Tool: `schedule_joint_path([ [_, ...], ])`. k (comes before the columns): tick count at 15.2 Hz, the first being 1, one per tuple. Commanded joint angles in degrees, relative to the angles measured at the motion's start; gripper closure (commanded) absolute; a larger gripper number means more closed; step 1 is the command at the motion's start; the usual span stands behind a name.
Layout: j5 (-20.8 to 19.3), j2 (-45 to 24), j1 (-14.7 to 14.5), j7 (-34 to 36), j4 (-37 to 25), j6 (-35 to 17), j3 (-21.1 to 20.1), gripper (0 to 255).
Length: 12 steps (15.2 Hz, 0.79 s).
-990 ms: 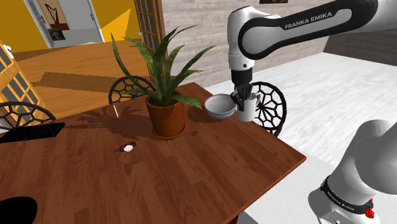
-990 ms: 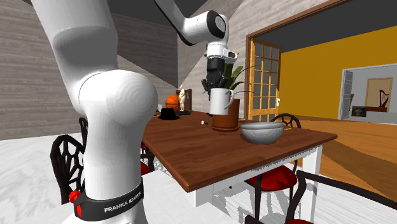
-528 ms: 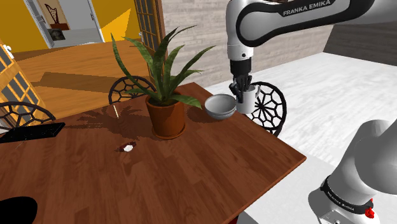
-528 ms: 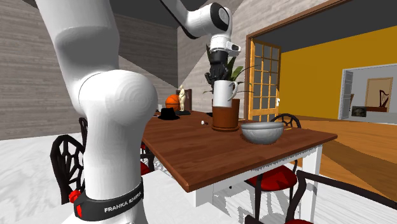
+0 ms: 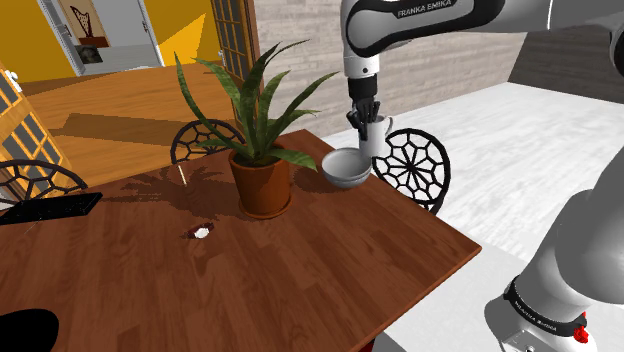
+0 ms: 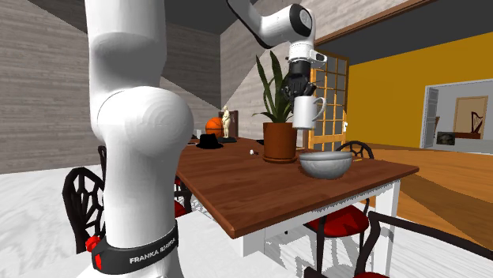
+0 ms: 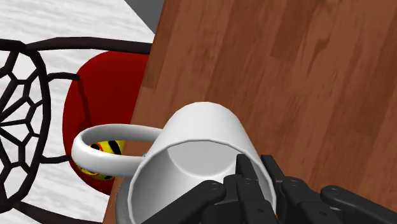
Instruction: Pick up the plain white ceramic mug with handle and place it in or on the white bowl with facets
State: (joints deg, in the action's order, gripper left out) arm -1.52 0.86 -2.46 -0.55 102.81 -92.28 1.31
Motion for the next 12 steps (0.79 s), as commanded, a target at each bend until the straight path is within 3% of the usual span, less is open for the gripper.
schedule_joint_path([
  [1, -0.2, -3.8, 0.8, -1.7, -4.9, 1.1, 0.8, 255],
  [8, 0.2, -18.9, 3.7, -6.6, -26.7, 7.6, 2.8, 255],
  [12, 0.1, -18.4, 3.7, -6.5, -22.8, 4.3, 2.7, 255],
])
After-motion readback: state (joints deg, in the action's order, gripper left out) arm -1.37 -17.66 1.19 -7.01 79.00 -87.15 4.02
